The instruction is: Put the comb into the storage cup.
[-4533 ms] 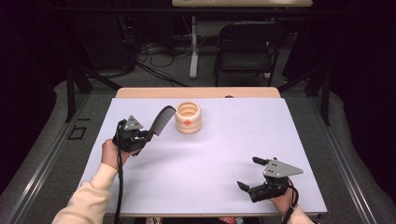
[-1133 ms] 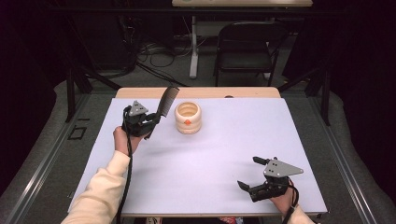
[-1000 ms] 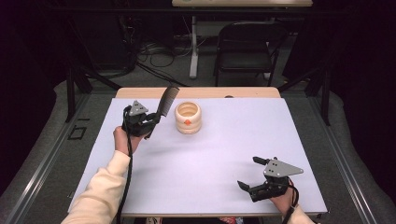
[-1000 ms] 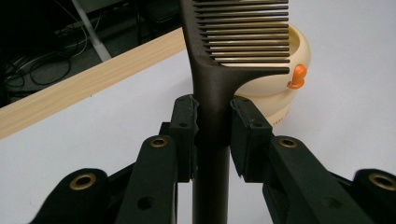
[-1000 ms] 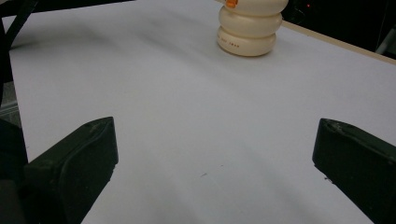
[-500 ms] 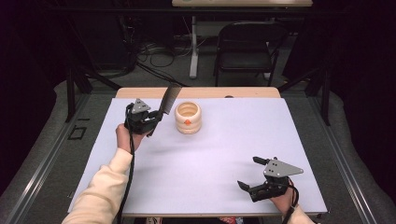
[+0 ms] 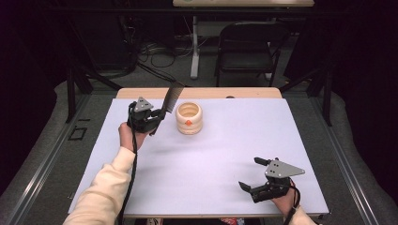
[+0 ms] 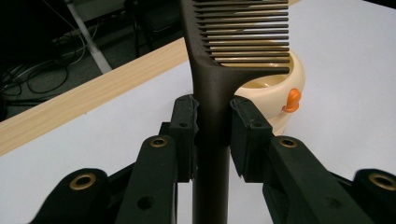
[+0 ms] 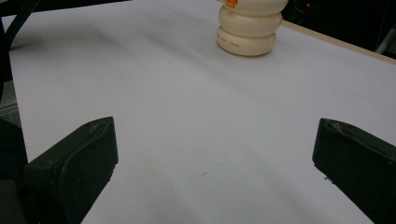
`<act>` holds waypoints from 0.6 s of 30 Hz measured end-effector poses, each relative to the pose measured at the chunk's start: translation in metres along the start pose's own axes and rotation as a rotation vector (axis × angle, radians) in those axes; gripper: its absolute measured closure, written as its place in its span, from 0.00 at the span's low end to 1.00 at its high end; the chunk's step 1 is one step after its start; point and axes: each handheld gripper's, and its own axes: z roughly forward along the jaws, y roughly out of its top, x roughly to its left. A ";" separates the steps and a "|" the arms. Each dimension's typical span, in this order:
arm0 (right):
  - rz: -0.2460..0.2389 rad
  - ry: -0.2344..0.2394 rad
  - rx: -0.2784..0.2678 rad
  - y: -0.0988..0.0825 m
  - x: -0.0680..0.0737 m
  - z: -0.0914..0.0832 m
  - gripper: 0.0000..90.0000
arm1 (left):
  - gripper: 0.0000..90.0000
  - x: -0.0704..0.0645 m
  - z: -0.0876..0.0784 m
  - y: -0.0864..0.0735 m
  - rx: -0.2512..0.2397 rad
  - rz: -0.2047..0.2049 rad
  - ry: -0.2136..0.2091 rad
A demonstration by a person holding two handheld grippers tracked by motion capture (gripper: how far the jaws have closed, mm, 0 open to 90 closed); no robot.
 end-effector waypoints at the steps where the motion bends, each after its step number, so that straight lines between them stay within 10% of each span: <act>1: -0.001 -0.001 0.000 0.000 0.000 0.000 0.00 | 0.80 0.000 0.000 0.001 -0.002 -0.001 -0.001; 18: -0.001 0.000 0.002 0.000 0.000 0.000 0.00 | 0.80 -0.002 0.003 0.013 -0.016 0.004 -0.002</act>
